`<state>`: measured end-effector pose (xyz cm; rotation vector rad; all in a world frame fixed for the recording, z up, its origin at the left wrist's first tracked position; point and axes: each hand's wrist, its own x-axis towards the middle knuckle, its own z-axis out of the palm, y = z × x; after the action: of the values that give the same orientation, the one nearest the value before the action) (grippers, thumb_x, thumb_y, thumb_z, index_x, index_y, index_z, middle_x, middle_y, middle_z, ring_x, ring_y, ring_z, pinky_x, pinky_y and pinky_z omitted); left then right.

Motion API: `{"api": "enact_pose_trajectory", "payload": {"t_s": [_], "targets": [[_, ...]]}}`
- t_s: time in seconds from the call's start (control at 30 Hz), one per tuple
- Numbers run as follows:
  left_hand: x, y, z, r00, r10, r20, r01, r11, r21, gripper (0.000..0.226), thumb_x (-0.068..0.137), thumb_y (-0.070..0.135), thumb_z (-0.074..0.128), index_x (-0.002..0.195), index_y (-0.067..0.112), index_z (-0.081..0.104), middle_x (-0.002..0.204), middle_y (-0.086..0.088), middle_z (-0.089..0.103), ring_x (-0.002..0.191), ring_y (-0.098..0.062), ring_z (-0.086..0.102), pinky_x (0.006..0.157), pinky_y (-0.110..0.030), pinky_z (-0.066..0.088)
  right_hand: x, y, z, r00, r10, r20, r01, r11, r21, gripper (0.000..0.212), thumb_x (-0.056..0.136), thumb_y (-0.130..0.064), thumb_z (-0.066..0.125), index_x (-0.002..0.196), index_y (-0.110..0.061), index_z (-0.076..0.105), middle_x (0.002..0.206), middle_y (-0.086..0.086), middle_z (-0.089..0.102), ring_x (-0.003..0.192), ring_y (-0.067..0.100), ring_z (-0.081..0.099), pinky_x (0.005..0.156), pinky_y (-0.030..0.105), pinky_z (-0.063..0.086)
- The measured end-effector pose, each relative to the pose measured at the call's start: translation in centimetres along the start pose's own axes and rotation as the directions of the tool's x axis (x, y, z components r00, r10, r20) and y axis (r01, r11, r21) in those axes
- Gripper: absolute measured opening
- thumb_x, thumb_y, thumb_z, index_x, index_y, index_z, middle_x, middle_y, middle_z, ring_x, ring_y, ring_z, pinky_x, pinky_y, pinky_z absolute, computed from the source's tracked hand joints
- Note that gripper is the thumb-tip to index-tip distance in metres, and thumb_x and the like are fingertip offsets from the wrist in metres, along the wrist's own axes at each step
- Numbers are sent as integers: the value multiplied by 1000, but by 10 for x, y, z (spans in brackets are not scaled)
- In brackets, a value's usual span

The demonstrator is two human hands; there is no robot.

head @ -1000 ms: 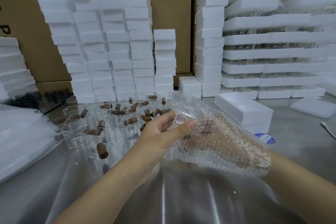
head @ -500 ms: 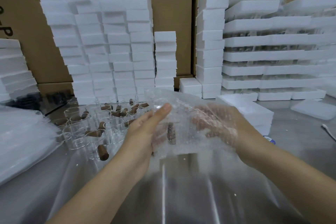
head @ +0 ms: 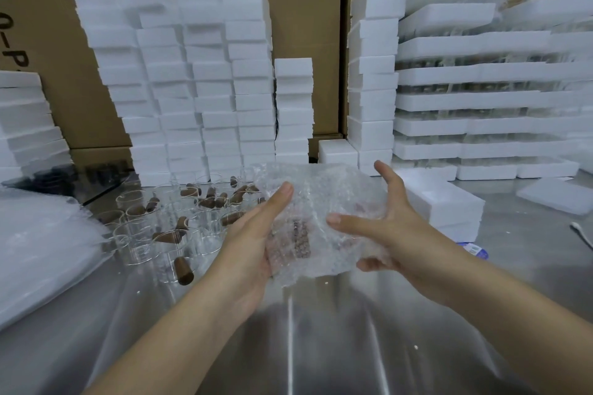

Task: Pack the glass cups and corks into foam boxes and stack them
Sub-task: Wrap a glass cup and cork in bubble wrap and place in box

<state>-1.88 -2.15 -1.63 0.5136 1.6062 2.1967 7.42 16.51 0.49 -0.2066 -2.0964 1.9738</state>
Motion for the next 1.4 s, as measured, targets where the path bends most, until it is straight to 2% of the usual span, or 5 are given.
{"api": "enact_pose_trajectory", "payload": {"t_s": [0.23,0.37,0.7,1.1,1.4], "targets": [[-2,-7,7,993,-35,115,26,997,76,63,80,60,86,130,24,77,134,-3,75,129,-27,69,118,-56,45,2,-4,-13,995,0,99,-10,995,99,33,91,-5,77,122,-17,75,112,6,81,79,16,77,51,22,54],[-2,-6,9,993,-59,106,56,998,30,58,83,53,88,128,17,77,128,-10,78,122,-31,73,115,-59,50,5,-3,-15,991,-50,122,8,948,319,31,96,5,63,126,-3,71,120,15,78,104,25,78,80,31,64],[-7,1,16,984,-106,141,119,989,-84,55,65,53,99,109,22,85,122,-14,79,110,-33,78,91,-61,63,10,-1,-18,981,-172,86,88,802,591,36,82,1,68,117,-2,72,114,13,78,97,19,79,82,24,62],[-17,2,25,960,-143,241,182,972,-148,53,104,58,55,137,20,71,132,-11,76,118,-30,75,91,-42,65,2,10,-4,861,-509,22,500,835,-229,29,85,-7,88,105,-16,68,99,1,78,94,21,76,84,38,64],[-16,-3,30,965,-218,148,236,964,-121,38,95,63,64,99,32,85,74,4,69,49,-12,39,46,-24,38,-3,15,3,732,-681,-2,553,596,-582,35,86,-21,86,106,-34,61,100,-14,65,95,13,63,78,31,50]]}}
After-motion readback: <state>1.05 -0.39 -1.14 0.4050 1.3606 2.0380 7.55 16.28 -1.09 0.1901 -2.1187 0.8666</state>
